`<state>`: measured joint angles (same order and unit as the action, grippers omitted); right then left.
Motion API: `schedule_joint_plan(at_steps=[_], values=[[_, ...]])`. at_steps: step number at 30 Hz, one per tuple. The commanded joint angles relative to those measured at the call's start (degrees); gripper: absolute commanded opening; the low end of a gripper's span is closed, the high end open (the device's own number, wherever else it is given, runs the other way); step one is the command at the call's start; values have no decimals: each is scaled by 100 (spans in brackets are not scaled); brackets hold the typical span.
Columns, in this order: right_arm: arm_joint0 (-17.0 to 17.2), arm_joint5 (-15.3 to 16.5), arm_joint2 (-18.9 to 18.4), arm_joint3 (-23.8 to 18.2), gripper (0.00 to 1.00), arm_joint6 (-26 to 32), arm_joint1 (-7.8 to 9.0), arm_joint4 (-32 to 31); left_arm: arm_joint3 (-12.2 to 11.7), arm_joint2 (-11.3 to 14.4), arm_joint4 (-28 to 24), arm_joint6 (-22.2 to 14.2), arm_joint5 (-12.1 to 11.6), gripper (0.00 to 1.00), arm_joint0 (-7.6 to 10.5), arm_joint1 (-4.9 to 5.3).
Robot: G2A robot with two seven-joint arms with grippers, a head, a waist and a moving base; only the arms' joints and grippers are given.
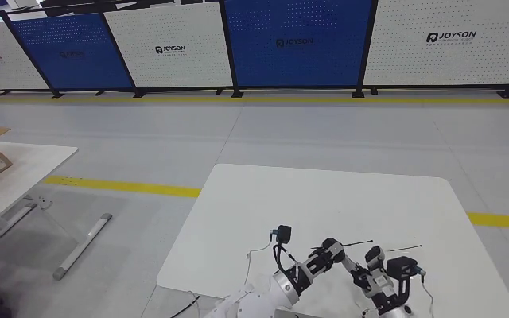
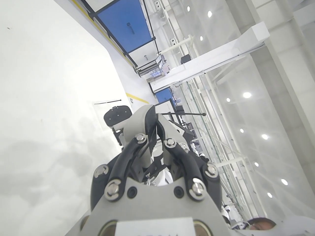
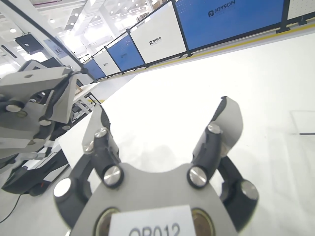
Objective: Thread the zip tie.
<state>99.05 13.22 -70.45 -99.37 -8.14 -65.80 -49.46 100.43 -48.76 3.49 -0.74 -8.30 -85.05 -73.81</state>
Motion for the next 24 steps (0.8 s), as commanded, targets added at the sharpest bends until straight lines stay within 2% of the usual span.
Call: schedule_joint_plan(at_steps=[1, 8, 14, 20, 24], values=[[-2, 8, 5, -14, 12, 5, -3, -44, 3, 4, 12, 10, 15, 0, -2, -2], [43, 294, -38, -105, 11, 128, 7, -63, -33, 68, 48, 13, 129, 0, 42, -21], [98, 448, -120, -171, 9, 158, 15, -33, -45, 149, 216, 168, 276, 0, 75, -48], [141, 604, -172, -208, 19, 178, 21, -16, -62, 196, 310, 279, 391, 0, 100, -71], [158, 626, -191, -228, 20, 176, 23, 8, -66, 214, 361, 319, 440, 0, 111, -82]])
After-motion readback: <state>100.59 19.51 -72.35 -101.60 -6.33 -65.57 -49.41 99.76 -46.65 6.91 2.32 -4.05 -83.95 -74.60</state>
